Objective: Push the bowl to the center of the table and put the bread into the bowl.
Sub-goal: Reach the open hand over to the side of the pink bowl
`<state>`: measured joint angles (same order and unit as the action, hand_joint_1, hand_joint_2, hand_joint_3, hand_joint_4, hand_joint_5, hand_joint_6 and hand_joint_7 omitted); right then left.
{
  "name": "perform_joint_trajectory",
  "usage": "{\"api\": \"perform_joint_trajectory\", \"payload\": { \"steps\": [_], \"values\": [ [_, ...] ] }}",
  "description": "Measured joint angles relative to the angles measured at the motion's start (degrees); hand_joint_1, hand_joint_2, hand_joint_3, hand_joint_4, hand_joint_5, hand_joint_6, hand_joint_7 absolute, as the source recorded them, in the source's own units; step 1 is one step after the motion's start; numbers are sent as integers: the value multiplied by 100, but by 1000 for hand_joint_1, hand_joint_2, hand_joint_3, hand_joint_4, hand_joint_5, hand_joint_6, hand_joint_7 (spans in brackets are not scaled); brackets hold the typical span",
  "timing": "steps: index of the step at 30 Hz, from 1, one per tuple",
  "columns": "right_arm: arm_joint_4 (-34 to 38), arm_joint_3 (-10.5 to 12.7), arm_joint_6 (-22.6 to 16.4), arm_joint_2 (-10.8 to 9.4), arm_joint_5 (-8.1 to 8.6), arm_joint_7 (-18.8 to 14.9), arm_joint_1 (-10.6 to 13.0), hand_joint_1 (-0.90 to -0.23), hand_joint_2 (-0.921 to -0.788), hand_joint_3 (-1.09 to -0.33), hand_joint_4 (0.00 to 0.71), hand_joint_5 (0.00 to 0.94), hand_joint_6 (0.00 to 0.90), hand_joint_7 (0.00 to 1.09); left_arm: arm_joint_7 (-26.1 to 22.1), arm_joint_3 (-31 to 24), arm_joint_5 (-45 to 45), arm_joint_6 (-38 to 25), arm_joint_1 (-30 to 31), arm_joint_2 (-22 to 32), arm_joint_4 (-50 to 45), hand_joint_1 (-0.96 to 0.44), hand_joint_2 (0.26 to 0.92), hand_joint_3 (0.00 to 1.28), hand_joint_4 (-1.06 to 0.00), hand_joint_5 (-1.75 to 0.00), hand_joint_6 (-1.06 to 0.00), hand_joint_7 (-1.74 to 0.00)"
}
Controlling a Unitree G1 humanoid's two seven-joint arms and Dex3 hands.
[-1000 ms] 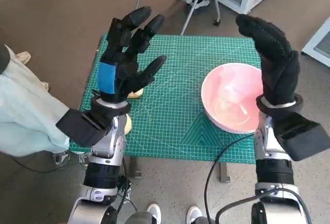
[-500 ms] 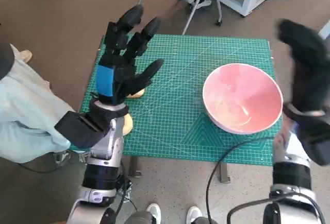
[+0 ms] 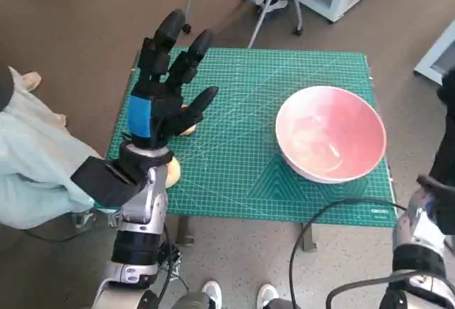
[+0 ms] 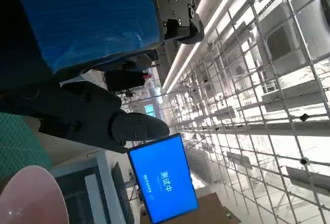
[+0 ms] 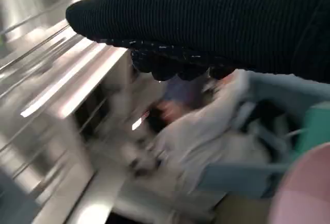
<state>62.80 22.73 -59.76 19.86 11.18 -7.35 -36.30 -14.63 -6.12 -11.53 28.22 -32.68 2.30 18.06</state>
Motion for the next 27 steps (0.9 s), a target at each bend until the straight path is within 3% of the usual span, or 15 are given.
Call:
{"api": "perform_joint_trajectory", "payload": {
  "steps": [5,9,14,20,27],
  "values": [
    [464,61,400,-143,38,12,2,-454,-921,-836,262,3,79,540,-1,-25,0,-2,2,6,5,-366,921,230,-440,-8,-169,-297],
    [724,101,825,-331,45,86,-4,-445,-921,-825,286,12,133,501,-1,-55,0,-20,3,19,5,-371,921,230,-448,-11,-174,-289],
    [871,132,1199,-600,45,323,-90,-440,-921,-823,305,18,166,503,-16,-85,-1,-54,5,42,5,-372,921,228,-452,-11,-174,-282],
    [1003,206,1572,-898,61,472,-354,-451,-921,-831,303,7,165,560,-72,-108,-12,-126,17,91,3,-372,921,226,-450,-9,-175,-276],
    [1152,244,2059,-1072,91,590,-705,-465,-921,-823,300,2,148,585,-138,-137,-55,-180,77,173,-35,-382,921,225,-451,-8,-180,-268]
  ]
}}
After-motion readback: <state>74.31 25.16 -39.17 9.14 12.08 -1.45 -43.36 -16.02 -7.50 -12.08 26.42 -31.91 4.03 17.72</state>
